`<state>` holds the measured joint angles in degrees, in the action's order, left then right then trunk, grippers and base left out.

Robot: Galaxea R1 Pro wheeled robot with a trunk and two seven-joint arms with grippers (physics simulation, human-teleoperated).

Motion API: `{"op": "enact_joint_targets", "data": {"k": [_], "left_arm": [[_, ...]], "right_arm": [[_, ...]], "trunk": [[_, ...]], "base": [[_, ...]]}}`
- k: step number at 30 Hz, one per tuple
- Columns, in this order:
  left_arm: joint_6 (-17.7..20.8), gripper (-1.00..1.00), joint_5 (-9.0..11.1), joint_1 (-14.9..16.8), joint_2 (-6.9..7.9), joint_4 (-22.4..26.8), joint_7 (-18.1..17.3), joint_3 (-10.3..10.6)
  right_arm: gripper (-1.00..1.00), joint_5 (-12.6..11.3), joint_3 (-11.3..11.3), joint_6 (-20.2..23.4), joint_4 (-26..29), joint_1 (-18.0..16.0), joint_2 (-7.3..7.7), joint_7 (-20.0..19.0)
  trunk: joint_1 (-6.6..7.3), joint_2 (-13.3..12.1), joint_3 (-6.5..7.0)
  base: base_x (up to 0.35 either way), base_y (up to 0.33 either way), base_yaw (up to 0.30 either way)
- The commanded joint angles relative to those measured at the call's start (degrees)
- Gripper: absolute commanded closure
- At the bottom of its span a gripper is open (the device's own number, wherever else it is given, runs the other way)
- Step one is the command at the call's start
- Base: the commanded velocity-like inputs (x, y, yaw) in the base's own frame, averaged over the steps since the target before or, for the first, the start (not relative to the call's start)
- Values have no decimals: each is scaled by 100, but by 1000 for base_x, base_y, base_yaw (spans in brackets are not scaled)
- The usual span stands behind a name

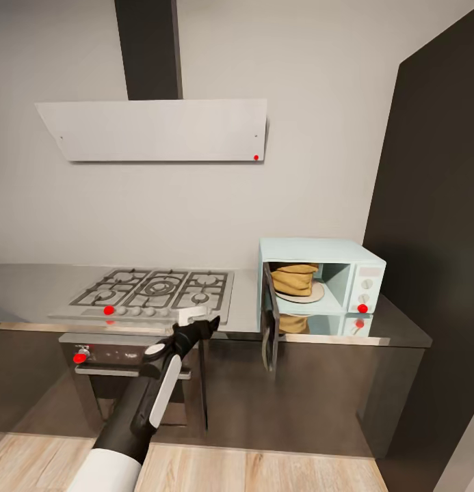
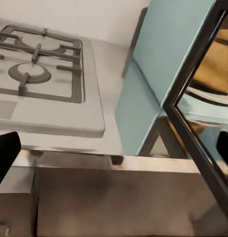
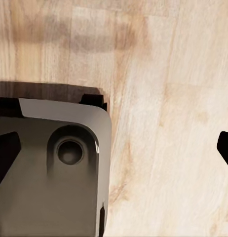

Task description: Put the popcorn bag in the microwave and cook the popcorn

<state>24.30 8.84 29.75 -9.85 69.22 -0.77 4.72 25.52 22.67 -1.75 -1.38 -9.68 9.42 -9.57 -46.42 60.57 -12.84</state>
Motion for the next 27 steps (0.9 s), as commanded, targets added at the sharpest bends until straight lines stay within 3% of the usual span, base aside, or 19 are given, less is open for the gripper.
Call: {"op": "enact_joint_targets", "data": {"k": [1,9,15,17,21,27], "left_arm": [[32,-100,39,4,-4,5,-3,30],[31,-100,48,4,-8,-6,-2,97],[75,-100,57,46,-15,-39,-8,101],[79,-100,56,47,-15,-38,-52,105],[69,-100,50,48,-15,-38,-467,108],[67,-100,42,49,-15,-32,-544,108]], "right_arm": [[-100,44,49,-18,-15,-7,0,-10],[-100,16,38,-20,-20,-7,-38,-10],[-100,-638,65,-138,-40,-7,-27,-10],[-100,-680,63,-148,-41,-7,-28,-10],[-100,-713,59,-166,-47,-7,-28,-10],[-100,-708,50,-168,-47,-7,-34,-10]], "trunk": [[-1,5,-8],[-1,5,-8],[-1,5,12],[-1,5,23],[-1,5,45],[-1,5,79]], "base": [[0,0,0],[0,0,0],[0,0,-108],[0,0,-198],[0,0,-216],[0,0,-219]]}}
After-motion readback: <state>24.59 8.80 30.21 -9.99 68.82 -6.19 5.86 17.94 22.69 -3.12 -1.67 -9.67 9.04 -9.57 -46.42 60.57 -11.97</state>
